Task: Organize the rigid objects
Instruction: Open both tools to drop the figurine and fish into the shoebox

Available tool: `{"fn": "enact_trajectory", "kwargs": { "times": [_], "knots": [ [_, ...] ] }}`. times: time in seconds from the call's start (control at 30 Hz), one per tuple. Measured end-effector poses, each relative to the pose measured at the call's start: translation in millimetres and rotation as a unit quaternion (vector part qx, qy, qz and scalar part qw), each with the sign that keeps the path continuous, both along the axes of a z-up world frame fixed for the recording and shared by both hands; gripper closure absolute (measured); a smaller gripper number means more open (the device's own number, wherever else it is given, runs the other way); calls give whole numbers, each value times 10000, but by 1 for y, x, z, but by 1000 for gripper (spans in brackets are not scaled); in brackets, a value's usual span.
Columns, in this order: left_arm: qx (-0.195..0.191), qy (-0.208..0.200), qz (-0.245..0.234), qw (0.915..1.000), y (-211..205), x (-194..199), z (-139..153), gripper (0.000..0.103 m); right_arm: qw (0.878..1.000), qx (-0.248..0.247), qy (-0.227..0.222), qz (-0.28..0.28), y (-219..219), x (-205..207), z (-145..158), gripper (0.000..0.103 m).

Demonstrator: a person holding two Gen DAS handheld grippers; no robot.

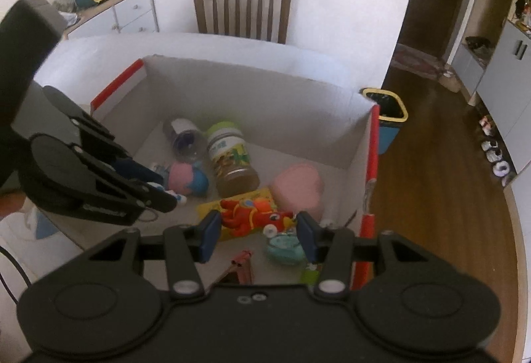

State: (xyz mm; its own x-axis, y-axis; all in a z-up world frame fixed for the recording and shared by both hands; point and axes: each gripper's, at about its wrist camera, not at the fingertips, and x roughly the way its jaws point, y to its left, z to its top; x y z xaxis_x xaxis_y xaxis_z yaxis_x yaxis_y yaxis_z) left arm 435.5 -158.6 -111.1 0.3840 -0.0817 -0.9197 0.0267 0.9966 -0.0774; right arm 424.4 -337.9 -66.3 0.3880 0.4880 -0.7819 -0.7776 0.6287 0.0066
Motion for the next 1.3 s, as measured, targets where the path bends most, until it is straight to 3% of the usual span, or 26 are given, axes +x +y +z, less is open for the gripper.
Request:
{"fn": "enact_trajectory", "kwargs": {
  "times": [0.47, 0.6, 0.9, 1.3],
  "knots": [
    [-16, 596, 46, 9982, 1, 18, -16, 81, 9993, -183, 335, -61, 4, 9, -12, 53],
    [141, 659, 106, 9977, 0, 19, -19, 81, 9992, -156, 364, -67, 4, 9, -12, 51],
    [63, 441, 302, 9985, 5, 10, -5, 81, 9989, 13, 439, -171, -2, 5, -5, 43],
    [-140, -105, 510, 9985, 13, -20, 35, 81, 9988, 254, 311, -295, -13, -11, 19, 39]
  ]
}}
